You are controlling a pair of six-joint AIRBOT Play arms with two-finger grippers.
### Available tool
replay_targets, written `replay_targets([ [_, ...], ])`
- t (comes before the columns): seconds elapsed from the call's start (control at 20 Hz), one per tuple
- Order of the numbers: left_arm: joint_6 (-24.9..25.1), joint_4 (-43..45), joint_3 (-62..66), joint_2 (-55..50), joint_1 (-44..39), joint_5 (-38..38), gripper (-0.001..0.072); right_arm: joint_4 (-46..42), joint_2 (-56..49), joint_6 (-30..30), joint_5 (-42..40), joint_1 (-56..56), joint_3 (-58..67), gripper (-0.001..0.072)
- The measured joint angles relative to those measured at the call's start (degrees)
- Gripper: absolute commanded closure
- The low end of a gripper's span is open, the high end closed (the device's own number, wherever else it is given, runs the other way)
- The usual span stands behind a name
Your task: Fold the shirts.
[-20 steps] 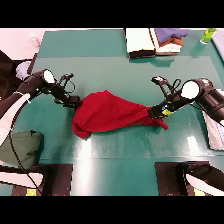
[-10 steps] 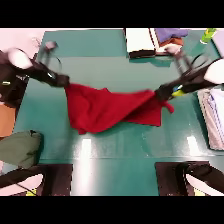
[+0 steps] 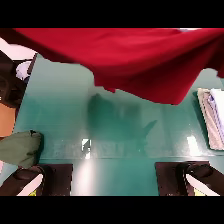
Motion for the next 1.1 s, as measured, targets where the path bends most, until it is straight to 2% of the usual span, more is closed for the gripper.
replay_targets([
  [0.25,0.3,1.5,4.9,0.1,0.0,6.2,0.0680,-2.2,-2.4,0.5,3.1,0.0,7.2,0.0697],
  [0.4,0.4,3.0,5.5,-4.7,0.0,5.0,0.0680,-2.6,-3.6,2.3,4.2,0.0,3.9,0.0697],
  [0.6,0.4,4.1,3.3,-17.7,0.0,-0.1,0.0679,-2.9,-6.8,5.5,5.2,0.0,-4.2,0.0697],
  [0.8,-0.4,4.3,0.4,-34.0,0.0,-3.4,0.0678,-2.9,-15.1,7.1,5.4,-0.1,-12.8,0.0695],
  [1.05,-1.0,4.2,-0.5,-48.9,0.0,-5.7,0.0676,1.4,-29.7,6.8,-1.6,-4.3,-18.6,0.0694],
  [1.1,-1.1,4.2,-0.6,-50.3,0.0,-5.8,0.0550,3.4,-32.2,6.4,-2.9,-5.7,-19.0,0.0693],
])
